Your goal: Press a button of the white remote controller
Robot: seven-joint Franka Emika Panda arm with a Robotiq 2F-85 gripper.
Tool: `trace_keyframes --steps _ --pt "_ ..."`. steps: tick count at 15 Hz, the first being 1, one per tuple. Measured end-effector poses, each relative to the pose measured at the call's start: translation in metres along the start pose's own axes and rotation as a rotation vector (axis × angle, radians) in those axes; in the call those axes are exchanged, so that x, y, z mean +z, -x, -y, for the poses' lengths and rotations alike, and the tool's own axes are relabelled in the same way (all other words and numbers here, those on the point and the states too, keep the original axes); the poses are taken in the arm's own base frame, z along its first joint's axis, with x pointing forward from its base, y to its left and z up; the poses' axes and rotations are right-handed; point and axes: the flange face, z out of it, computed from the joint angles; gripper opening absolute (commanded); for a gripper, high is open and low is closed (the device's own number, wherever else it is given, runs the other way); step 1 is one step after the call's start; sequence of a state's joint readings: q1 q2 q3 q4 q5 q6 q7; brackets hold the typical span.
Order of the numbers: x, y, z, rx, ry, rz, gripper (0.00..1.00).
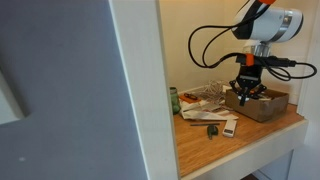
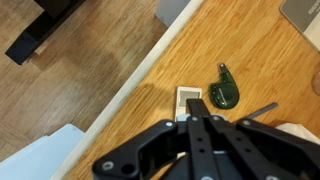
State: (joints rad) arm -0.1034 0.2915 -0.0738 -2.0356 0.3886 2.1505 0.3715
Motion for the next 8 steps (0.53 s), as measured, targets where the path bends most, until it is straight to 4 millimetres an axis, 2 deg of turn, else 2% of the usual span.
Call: trace_keyframes --steps 8 --pt "0.049 -0.021 -0.002 0.020 0.048 0.054 0.00"
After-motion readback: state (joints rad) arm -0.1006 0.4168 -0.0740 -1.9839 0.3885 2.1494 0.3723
